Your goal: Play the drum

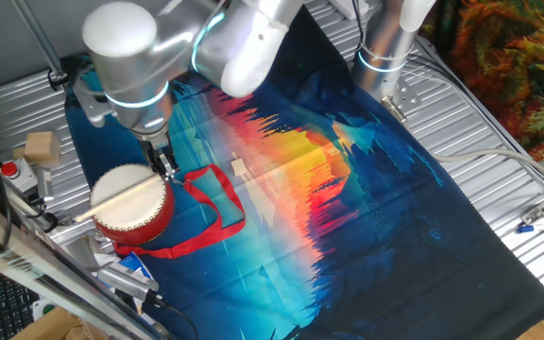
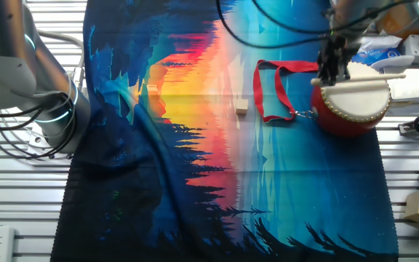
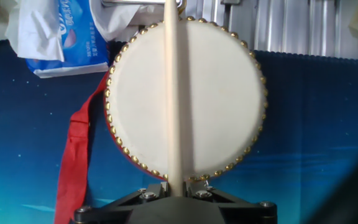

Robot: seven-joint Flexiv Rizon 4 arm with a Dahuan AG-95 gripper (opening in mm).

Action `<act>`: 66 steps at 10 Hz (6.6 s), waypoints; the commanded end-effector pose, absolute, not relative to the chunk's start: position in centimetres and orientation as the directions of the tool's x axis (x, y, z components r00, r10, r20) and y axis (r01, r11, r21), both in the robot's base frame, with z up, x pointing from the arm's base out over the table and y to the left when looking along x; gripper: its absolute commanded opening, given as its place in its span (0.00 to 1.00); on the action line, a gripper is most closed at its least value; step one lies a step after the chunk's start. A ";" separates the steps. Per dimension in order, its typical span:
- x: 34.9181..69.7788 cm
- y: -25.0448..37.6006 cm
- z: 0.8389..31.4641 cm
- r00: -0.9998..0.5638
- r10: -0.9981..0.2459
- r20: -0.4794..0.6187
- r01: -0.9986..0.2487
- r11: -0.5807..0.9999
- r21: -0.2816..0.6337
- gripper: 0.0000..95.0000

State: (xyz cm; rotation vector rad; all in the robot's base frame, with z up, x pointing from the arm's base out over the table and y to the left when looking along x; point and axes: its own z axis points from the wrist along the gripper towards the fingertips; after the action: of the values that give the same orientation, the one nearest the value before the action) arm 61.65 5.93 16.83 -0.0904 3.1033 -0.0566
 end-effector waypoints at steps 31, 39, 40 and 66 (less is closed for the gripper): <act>51.8 1.8 19.7 -0.981 -0.044 0.187 -0.029 0.996 0.087 0.00; 52.5 2.1 16.5 -0.984 -0.028 0.176 -0.010 0.995 0.102 0.00; 52.6 2.2 16.2 -0.986 -0.021 0.167 -0.003 0.994 0.109 0.00; 52.6 2.2 19.3 -0.983 -0.023 0.181 -0.011 0.997 0.071 0.00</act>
State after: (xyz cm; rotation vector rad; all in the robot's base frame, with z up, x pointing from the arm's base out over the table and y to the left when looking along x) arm 52.44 2.21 19.20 -0.0307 3.3221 0.1177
